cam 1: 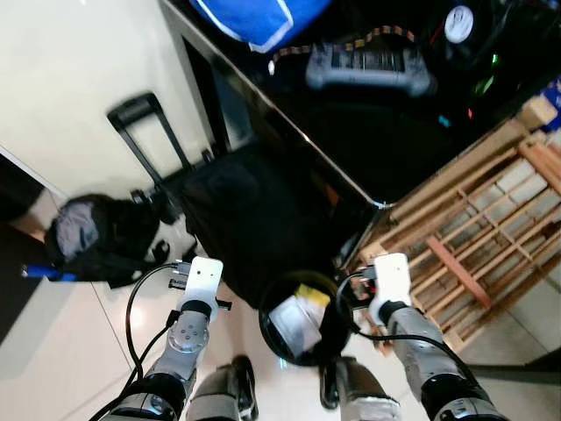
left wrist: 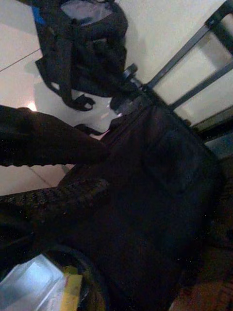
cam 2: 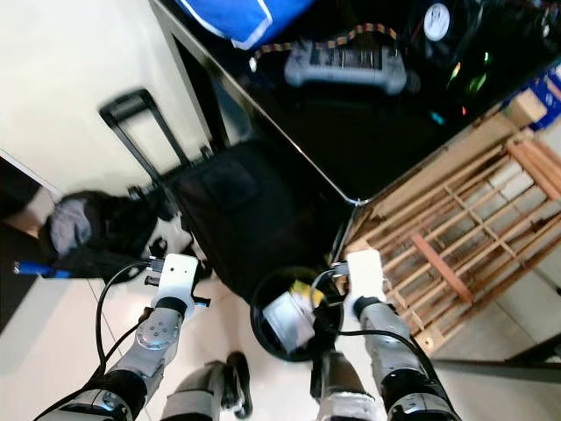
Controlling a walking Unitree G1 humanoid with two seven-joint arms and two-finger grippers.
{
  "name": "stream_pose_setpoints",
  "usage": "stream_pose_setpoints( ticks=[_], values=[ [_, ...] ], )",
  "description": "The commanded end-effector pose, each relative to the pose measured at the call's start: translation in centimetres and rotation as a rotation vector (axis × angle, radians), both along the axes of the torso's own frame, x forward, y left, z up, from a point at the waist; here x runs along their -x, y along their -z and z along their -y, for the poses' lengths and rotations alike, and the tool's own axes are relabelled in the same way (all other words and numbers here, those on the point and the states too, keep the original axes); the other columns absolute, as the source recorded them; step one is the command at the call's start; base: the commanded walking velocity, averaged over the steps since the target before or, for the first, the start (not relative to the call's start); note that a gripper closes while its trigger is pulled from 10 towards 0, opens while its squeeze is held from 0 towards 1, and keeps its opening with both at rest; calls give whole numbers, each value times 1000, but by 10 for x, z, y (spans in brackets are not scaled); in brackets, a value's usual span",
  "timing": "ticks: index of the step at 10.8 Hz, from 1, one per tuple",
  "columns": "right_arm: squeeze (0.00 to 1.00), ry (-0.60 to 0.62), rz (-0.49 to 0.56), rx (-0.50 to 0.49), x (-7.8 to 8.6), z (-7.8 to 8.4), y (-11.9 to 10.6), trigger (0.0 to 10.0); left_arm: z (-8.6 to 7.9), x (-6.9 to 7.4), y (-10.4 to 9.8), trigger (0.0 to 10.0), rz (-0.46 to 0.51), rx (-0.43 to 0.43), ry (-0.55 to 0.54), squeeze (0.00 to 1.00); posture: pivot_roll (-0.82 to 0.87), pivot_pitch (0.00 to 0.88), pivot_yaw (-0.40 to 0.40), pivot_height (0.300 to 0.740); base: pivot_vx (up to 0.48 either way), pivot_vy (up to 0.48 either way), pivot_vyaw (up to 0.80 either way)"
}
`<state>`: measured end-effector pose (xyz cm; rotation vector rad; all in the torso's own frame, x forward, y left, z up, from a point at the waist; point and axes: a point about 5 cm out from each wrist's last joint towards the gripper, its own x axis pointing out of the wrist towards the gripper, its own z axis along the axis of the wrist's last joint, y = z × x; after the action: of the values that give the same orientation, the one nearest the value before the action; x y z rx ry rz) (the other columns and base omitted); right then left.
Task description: Picking trash to rubbish bin
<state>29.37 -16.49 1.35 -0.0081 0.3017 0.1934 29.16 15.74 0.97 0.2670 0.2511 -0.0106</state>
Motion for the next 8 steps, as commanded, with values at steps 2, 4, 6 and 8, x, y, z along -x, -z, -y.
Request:
stream_pose_setpoints(
  ticks=[2,4,6,8],
  values=[
    [0,33,-15,0,3,4,5,10000,-3,4,4,10000,-12,-4,-20,0,-43,177,57,740,0,0,0],
    [0,62,25,-2,-1,6,-1,10000,-3,3,2,10000,-1,2,-25,0,-44,158,56,740,0,0,0],
    [0,127,121,-2,-11,17,-17,10000,-2,-4,-7,10000,54,25,-19,0,-47,144,54,740,0,0,0],
    [0,141,125,4,-14,19,-20,10000,0,-6,-9,10000,63,28,-21,0,-45,149,49,740,0,0,0]
  ],
)
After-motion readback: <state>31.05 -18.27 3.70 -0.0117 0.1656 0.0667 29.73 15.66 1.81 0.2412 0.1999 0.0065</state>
